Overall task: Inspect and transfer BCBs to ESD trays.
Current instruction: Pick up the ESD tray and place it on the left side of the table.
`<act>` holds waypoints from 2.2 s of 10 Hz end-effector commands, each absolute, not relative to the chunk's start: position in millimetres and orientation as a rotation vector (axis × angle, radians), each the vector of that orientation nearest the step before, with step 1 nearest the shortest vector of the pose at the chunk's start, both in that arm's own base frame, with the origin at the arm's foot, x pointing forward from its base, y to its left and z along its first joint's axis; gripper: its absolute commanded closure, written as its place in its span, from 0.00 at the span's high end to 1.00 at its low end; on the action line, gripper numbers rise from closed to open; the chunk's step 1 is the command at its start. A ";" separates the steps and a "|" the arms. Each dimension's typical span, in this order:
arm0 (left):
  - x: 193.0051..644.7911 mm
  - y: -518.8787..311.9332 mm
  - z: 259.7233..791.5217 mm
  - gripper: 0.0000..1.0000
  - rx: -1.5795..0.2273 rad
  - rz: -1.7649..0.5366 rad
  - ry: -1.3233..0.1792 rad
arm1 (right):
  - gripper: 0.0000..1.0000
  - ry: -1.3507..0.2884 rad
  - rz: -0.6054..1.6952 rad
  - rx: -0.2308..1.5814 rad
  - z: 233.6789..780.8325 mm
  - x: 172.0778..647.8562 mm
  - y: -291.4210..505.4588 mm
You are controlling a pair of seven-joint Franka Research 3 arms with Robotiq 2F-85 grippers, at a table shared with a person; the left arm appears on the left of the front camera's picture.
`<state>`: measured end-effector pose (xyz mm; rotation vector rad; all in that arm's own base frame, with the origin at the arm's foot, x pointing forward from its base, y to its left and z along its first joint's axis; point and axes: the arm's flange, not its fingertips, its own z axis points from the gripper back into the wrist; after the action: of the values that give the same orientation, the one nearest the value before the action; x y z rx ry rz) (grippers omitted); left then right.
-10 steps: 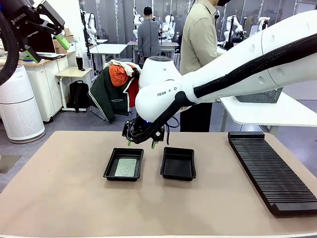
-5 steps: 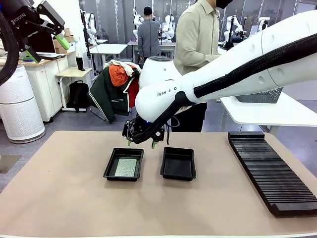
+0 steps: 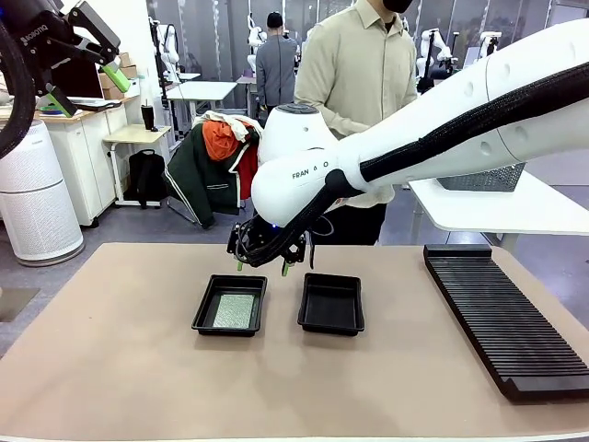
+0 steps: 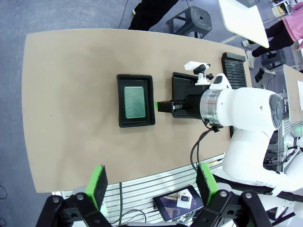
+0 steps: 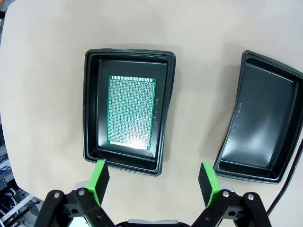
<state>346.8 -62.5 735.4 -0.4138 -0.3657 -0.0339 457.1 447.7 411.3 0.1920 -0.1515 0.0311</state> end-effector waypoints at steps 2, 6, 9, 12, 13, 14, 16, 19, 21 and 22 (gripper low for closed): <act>345.7 -60.3 735.8 1.00 -0.402 -0.036 -0.357 | 1.00 -0.159 0.031 0.190 409.9 456.5 447.4; 361.5 -77.9 716.7 1.00 -0.382 -0.040 -0.387 | 1.00 -0.159 0.031 0.190 409.9 456.5 447.4; 380.8 -84.1 698.8 1.00 -0.361 -0.063 -0.374 | 1.00 -0.151 0.031 0.192 411.3 457.1 447.7; 394.0 -95.6 669.3 1.00 -0.313 -0.087 -0.336 | 1.00 -0.153 0.007 0.271 437.8 445.6 417.0; 397.0 -99.0 658.0 1.00 -0.302 -0.094 -0.326 | 1.00 -0.143 -0.002 0.303 442.6 444.2 408.0; 399.3 -104.0 643.7 1.00 -0.297 -0.092 -0.313 | 1.00 -0.127 -0.008 0.327 447.5 444.3 396.6; 401.1 -114.8 617.5 1.00 -0.300 -0.098 -0.299 | 1.00 -0.115 -0.014 0.353 451.3 442.9 381.0; 407.1 -141.1 563.9 1.00 -0.250 -0.100 -0.262 | 1.00 -0.088 -0.023 0.380 452.4 442.2 353.6; 422.1 -150.9 533.5 1.00 -0.242 -0.076 -0.272 | 1.00 -0.070 -0.016 0.414 449.6 440.6 339.4; 433.2 -157.4 514.7 1.00 -0.239 -0.065 -0.266 | 1.00 -0.059 -0.021 0.422 447.1 440.8 330.8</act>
<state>422.3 -150.5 526.5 -0.2504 -0.2533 -0.0975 449.0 346.7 452.9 0.3834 -0.0721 -0.0394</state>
